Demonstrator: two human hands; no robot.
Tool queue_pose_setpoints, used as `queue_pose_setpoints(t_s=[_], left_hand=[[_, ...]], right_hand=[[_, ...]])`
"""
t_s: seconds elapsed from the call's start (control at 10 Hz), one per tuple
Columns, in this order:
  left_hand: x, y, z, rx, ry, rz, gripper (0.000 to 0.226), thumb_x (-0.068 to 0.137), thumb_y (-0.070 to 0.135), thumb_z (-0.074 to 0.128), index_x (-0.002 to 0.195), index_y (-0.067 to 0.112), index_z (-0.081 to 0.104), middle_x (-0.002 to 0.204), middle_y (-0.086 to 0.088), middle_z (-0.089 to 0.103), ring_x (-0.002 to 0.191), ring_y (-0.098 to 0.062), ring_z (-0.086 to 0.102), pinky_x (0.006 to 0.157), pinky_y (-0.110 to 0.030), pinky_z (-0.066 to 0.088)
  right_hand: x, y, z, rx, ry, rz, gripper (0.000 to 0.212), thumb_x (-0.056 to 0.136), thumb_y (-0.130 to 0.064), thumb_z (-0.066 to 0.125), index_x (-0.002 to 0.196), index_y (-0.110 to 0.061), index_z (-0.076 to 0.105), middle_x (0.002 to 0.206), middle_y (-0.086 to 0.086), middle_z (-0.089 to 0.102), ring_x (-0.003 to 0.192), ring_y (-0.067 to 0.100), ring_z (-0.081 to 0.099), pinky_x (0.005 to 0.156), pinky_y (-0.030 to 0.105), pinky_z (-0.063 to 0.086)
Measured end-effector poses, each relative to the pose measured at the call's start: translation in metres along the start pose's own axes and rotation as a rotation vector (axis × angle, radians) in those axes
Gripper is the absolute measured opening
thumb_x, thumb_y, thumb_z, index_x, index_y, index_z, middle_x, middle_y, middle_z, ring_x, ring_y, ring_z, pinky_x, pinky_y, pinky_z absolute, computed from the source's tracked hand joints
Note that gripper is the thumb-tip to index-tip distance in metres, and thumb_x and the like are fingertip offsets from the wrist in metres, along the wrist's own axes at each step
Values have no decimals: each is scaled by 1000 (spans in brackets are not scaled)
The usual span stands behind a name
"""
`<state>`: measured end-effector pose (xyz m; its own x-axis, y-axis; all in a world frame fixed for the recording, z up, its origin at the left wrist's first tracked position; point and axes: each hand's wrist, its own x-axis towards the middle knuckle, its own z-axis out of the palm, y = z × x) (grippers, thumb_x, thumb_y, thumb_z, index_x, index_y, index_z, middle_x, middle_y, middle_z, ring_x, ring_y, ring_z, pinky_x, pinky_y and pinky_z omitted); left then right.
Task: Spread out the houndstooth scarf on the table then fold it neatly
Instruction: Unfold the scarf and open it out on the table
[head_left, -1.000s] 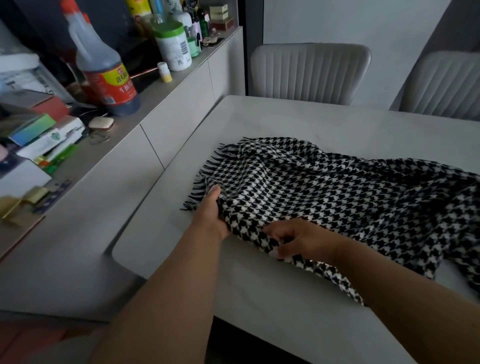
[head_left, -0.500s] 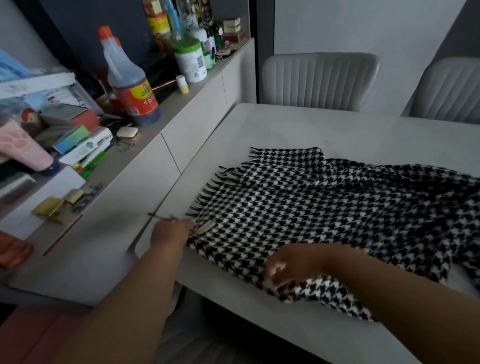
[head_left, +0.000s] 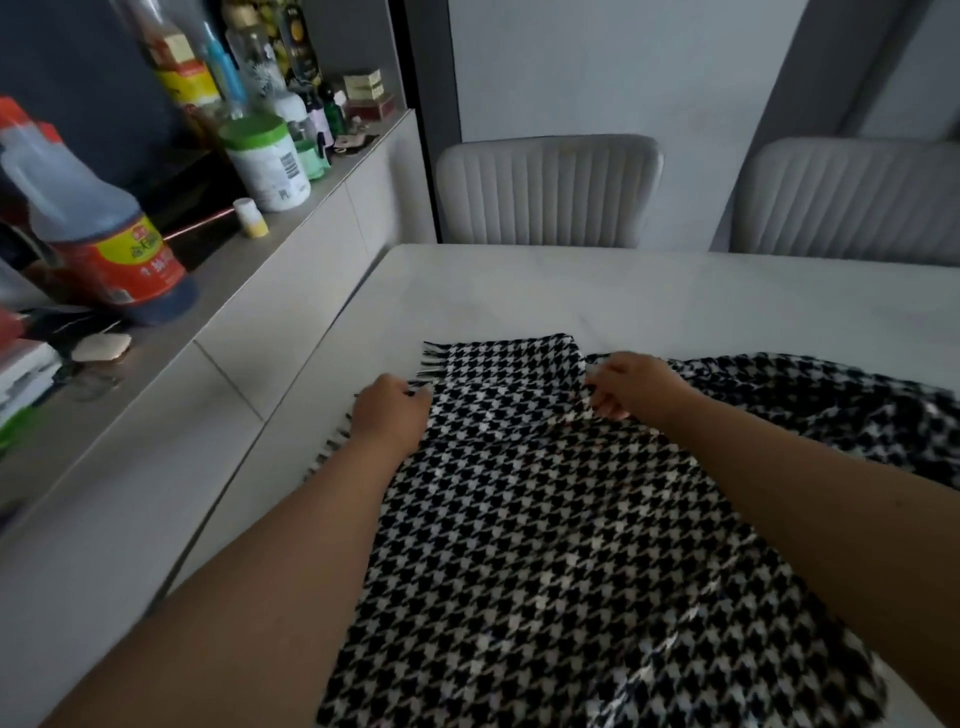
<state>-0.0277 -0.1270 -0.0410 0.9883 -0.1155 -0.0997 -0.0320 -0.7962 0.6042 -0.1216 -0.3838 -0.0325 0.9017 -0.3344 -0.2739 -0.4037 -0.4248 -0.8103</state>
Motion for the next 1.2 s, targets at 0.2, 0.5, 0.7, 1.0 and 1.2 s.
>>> queue_pose_setpoints(t_s=[0.2,0.5,0.7,1.0,1.2], left_hand=[[73,30,37,19,-57,-1,39,94,26,52,60,12,42,60,-2,46,50,-16,39,47,-25,24],[134,14,85,-30,-116,-313,70,86,34,67,137,1,31,131,-19,52,114,-34,55,92,-37,49],[146,8,88,123,-151,-199,41,89,41,63,101,2,64,93,-17,70,86,-30,67,76,-34,52],[205,32,2,-515,185,-218,24,93,16,53,112,3,60,92,-13,68,81,-24,69,79,-38,59],[202,56,-20,-570,168,54,43,95,10,50,137,18,45,128,-2,57,91,-9,57,74,-18,49]], right_hand=[[61,20,-45,81,246,117,26,95,-31,54,98,-6,60,82,10,67,83,30,67,85,47,55],[104,60,-55,-26,139,511,38,92,-33,58,103,3,56,71,18,59,57,28,57,52,34,52],[109,70,-64,-71,82,496,20,91,-15,63,82,2,56,80,21,65,51,24,60,43,27,53],[155,-22,-92,-163,489,36,23,93,-32,56,94,-12,68,105,10,69,97,25,65,91,36,51],[187,-38,-60,-220,230,-65,77,89,-41,53,152,-22,13,154,11,28,139,34,29,114,46,23]])
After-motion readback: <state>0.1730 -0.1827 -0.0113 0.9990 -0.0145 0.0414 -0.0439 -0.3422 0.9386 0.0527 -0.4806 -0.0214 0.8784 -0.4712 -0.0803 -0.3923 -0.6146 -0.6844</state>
